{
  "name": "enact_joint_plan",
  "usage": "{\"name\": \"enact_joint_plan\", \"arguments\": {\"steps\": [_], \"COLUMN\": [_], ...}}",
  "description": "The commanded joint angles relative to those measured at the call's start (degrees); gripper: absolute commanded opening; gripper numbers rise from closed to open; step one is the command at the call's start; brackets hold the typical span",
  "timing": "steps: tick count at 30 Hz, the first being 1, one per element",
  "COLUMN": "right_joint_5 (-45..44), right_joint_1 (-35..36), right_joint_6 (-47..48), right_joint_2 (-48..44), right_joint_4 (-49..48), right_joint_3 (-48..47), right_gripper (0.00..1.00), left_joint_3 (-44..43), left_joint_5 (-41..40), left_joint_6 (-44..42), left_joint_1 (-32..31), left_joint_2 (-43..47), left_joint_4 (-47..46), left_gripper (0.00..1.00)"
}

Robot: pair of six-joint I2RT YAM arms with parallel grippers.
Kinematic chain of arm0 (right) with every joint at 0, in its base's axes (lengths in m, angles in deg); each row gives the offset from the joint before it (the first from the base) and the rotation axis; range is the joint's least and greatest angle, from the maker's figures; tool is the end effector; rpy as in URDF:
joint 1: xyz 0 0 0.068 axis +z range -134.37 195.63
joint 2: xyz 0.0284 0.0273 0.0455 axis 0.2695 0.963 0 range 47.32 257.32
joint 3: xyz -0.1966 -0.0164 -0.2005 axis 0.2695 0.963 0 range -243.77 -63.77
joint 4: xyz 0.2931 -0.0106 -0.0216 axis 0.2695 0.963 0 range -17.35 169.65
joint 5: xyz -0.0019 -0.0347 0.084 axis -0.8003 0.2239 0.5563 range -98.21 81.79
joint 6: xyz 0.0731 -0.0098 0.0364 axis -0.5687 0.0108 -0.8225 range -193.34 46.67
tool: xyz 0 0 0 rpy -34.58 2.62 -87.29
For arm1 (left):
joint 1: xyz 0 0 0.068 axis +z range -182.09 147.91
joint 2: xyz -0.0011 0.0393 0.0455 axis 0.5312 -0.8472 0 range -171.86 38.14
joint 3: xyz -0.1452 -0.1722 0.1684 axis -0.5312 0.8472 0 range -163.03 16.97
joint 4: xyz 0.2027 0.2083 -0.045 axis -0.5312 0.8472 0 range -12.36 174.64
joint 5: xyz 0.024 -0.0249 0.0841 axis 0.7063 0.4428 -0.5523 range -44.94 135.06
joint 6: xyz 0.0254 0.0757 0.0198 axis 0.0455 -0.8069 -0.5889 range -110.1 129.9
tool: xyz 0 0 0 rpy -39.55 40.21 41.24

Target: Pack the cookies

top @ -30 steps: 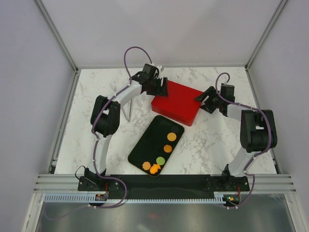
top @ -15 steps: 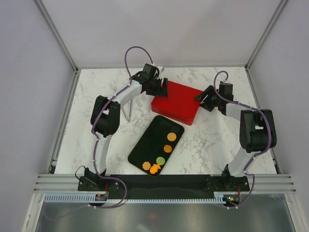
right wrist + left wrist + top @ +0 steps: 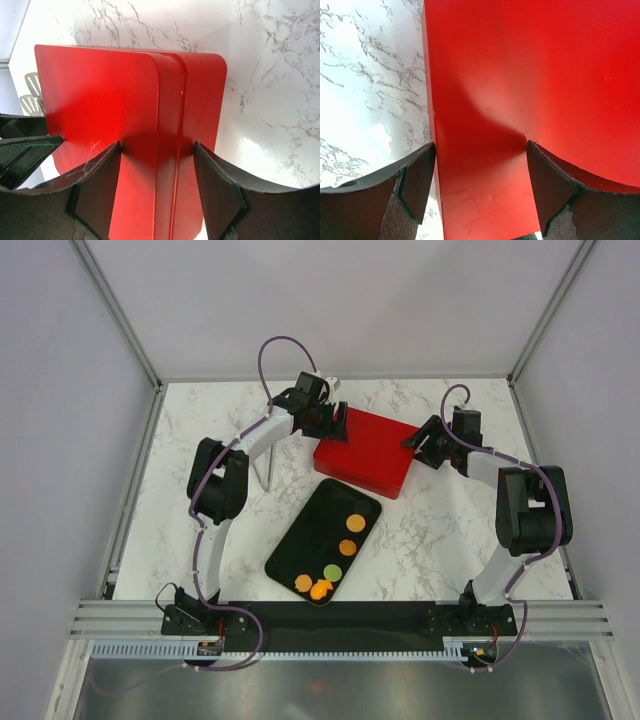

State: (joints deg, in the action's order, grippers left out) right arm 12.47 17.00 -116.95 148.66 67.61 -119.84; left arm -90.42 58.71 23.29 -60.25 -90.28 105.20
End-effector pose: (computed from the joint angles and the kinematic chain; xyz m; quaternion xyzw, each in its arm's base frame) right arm 0.4200 0.0354 0.1335 0.2511 0.8597 0.3088 0.3202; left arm 0.4918 -0.2824 0.1752 0.1611 0.9157 -0.2285 0.2888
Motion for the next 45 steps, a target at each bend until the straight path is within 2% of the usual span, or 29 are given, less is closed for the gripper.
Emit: {"name": "enact_joint_plan", "arguments": {"steps": [1, 3, 9, 19, 22, 23, 31, 34, 37, 38, 40, 41, 43, 45], "right_joint_5": [2.5, 3.0, 3.0, 3.0, 2.9, 3.0, 4.7, 5.0, 3.5, 3.0, 1.5, 1.4, 1.4, 0.8], "right_joint_1": [1.6, 1.9, 3.0, 4.7, 4.7, 4.7, 4.6, 5.3, 5.9, 5.9, 5.9, 5.8, 5.8, 5.8], "right_joint_6": [1.2, 1.3, 1.8, 1.9, 2.0, 2.0, 1.2, 0.7, 2.1, 2.8, 3.4, 3.4, 2.9, 2.7], "right_joint_2": [1.1, 1.4, 2.5, 6.1, 6.5, 6.5, 7.1, 5.0, 3.6, 3.3, 3.0, 3.1, 3.2, 3.0], "right_joint_4": [-0.5, -0.7, -0.3, -1.6, -2.2, -2.3, -5.1, -5.9, -3.2, -2.5, -0.2, 0.0, 0.4, 0.7], "right_joint_3": [-1.4, -1.8, -2.7, -2.2, -1.4, -0.9, 1.4, 3.0, 2.6, 2.1, 1.3, 0.9, 0.3, -0.2], "right_gripper": [0.66, 0.62, 0.59, 0.39, 0.36, 0.31, 0.24, 0.27, 0.34, 0.44, 0.51, 0.59, 0.68, 0.70], "left_joint_3": [0.6, 1.0, 1.7, 3.6, 3.7, 3.6, 2.3, 0.5, -1.1, -1.1, -1.2, -1.1, -1.2, -1.7], "left_joint_5": [5.0, 4.9, 4.0, 0.5, 0.0, -0.4, -1.5, -3.2, -4.0, -4.2, -4.9, -5.2, -6.4, -7.1], "left_joint_6": [-0.5, -0.7, -1.3, -0.6, -0.4, -0.3, 0.9, 0.4, 0.0, 0.0, -0.2, -0.3, -0.6, -0.8], "left_joint_1": [-2.1, -2.2, -2.7, -3.6, -3.8, -4.0, -4.0, -4.0, -4.0, -4.0, -4.0, -4.0, -3.9, -3.9], "left_joint_2": [3.8, 3.8, 3.3, 1.7, 1.4, 1.3, 0.5, -0.2, -1.0, -1.0, -1.0, -1.0, -1.1, -1.5], "left_joint_4": [-1.3, -1.2, -0.4, 0.7, 1.1, 1.1, 2.7, 4.1, 5.7, 6.0, 6.5, 6.5, 7.5, 8.6], "left_gripper": [0.80, 0.80, 0.80, 0.79, 0.79, 0.79, 0.79, 0.79, 0.79, 0.79, 0.79, 0.79, 0.79, 0.79]}}
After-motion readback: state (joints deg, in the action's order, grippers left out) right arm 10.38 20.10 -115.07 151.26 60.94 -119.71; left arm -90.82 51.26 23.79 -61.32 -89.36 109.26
